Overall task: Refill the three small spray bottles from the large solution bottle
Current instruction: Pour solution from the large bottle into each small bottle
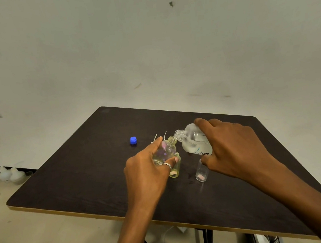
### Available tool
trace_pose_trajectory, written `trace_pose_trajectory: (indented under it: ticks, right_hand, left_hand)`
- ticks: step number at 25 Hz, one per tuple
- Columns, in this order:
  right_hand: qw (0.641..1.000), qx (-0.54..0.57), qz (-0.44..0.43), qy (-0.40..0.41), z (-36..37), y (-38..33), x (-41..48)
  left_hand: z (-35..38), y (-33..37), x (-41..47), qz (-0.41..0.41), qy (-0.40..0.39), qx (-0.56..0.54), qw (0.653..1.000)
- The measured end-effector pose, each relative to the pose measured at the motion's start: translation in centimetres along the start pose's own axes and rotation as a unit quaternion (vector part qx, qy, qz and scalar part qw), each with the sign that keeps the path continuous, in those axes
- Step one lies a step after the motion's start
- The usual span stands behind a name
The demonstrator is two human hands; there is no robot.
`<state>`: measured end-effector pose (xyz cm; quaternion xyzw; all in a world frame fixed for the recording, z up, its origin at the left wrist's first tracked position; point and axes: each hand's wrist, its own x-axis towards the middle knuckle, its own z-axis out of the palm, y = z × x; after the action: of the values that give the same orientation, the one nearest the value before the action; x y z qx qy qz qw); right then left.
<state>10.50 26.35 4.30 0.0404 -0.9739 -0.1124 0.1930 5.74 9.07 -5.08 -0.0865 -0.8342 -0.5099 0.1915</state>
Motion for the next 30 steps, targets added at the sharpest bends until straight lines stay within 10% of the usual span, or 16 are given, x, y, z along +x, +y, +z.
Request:
trace_pose_trajectory:
  ticks: [30]
  right_hand:
    - [1.000, -0.003, -0.005, 0.002, -0.28, -0.05, 0.28]
  left_hand:
    - [0.12, 0.08, 0.11, -0.005, -0.008, -0.001, 1.000]
